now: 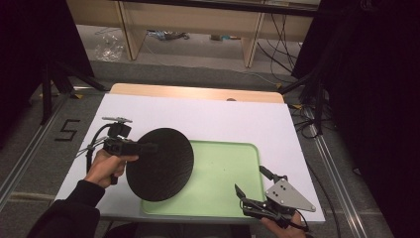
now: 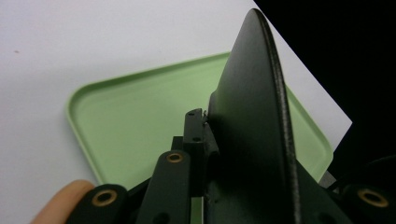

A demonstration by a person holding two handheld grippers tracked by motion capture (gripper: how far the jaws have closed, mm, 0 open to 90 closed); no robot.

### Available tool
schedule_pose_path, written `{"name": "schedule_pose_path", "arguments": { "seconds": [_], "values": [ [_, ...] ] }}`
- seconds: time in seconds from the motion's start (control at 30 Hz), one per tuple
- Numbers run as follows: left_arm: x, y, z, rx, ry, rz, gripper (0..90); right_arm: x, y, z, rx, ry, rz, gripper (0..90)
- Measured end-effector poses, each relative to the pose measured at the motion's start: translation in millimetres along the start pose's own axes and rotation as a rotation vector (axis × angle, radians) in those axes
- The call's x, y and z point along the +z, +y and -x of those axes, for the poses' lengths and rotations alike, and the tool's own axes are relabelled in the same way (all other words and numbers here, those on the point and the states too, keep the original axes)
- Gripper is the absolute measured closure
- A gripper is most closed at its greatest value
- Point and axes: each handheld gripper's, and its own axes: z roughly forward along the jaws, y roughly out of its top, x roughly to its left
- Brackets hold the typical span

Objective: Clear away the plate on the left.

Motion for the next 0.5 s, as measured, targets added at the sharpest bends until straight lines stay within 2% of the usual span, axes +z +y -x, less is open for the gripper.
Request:
{"name": "schedule_pose_path", "arguments": {
  "seconds": [0.07,0.2,0.37,0.43,0.5],
  "values": [
    [8.5,-0.6,1.6,-0.018,-0.012,-0.003,78.2,-0.7,0.8,-0.1,0.004,0.002,0.012,15.4],
    [29.2,-3.4,2.0,-0.045,-0.018,-0.034,78.0,-0.5,0.2,-0.1,-0.001,0.002,0.001,15.4],
    [41.5,-3.1,0.6,-0.073,-0.047,-0.04,77.9,-0.1,0.3,0.2,-0.005,0.003,0.006,15.4],
    [51.8,-3.1,1.7,-0.092,-0.055,-0.038,78.1,-0.6,0.9,0.2,0.003,0.009,0.004,15.4],
    [54.5,-2.8,1.6,-0.09,-0.059,-0.045,78.3,-0.6,1.1,0.2,0.002,0.01,0.004,15.4]
  ]
}}
